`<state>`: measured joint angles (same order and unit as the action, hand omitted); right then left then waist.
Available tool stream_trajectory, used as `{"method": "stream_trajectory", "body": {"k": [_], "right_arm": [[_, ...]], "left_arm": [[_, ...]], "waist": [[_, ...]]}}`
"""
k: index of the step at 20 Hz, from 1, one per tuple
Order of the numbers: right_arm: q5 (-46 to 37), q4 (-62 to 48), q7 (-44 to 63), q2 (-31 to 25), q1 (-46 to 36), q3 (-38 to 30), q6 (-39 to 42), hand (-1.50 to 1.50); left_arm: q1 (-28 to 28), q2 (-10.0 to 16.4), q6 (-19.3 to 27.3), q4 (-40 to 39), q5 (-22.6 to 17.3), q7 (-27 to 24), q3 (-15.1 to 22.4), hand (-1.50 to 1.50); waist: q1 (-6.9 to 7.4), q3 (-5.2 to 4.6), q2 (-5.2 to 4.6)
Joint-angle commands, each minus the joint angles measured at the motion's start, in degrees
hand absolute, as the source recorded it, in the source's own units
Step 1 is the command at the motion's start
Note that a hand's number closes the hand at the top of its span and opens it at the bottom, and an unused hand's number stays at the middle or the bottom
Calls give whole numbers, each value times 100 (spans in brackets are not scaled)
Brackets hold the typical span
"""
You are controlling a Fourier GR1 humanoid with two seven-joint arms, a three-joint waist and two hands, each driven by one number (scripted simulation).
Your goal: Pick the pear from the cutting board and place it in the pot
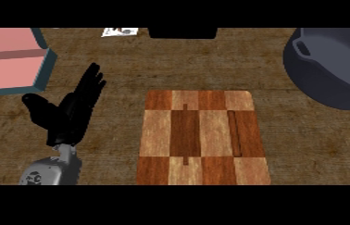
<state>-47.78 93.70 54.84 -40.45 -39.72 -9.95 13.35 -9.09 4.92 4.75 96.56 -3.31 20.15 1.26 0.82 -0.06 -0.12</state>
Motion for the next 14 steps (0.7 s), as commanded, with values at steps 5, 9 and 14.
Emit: {"method": "stream_trajectory", "body": {"k": [5,9,14], "right_arm": [[-388,-2269,-278,194,-1260,-47,-573,150],[-390,-3346,-860,39,-1461,-234,-808,150],[-590,-4721,-1655,259,-1639,-174,-1605,150]], "left_arm": [[188,-86,-24,52,54,-131,69,0],[182,-167,35,275,118,167,239,0],[-60,-82,-6,83,170,50,148,0]], "waist": [[59,3,-22],[46,6,-17],[122,10,-53]]}}
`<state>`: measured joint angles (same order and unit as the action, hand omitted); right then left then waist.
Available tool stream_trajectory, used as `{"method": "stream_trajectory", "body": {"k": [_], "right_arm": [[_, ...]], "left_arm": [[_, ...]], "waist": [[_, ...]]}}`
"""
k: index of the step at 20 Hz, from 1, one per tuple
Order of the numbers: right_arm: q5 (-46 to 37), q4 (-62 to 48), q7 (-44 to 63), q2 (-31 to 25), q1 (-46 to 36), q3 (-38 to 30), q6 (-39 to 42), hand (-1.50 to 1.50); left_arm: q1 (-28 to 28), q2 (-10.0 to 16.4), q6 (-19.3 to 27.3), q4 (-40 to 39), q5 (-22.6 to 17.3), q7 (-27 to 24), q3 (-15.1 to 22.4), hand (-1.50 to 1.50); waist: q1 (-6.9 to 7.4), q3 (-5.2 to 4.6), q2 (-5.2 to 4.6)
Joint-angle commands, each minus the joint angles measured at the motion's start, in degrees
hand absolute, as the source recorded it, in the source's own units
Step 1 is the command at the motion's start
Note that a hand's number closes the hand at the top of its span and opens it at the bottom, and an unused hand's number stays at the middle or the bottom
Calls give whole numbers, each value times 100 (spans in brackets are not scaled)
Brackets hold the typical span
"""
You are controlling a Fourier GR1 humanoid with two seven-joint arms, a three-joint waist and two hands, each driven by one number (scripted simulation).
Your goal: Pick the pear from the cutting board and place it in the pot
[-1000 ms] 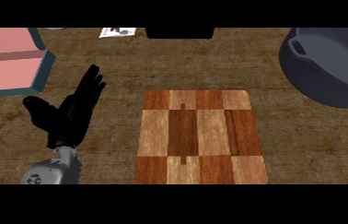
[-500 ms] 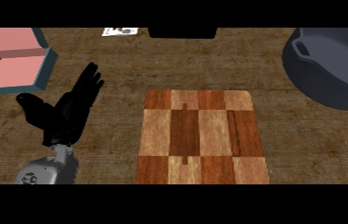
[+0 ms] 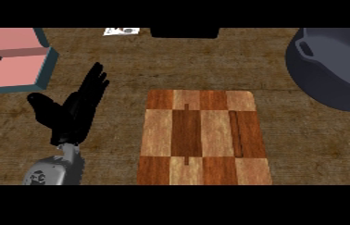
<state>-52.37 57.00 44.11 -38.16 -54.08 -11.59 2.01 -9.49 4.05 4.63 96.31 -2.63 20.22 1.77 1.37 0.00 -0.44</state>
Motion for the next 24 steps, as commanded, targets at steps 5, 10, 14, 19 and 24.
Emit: {"method": "stream_trajectory", "body": {"k": [5,10,14,19,24], "right_arm": [[393,-1579,-466,426,-176,-606,-830,150],[845,-2386,-673,599,-422,-1126,-1197,-150],[1156,-2628,-1269,673,-653,-1498,-1930,-150],[1334,-2061,-2066,429,-311,-1880,-3164,-150],[1578,-1854,-2344,211,-44,-2160,-3622,-150]], "left_arm": [[-162,-78,45,-224,17,-134,-58,0],[-22,59,-69,-38,-61,-62,-135,0],[-185,-42,-23,-107,43,-72,0,0],[136,21,-59,1,2,-212,-94,0],[305,106,-232,-220,-98,-357,-191,0]], "waist": [[-17,5,-14],[56,7,-23],[80,11,-44],[1,10,-12],[-101,1,27]]}}
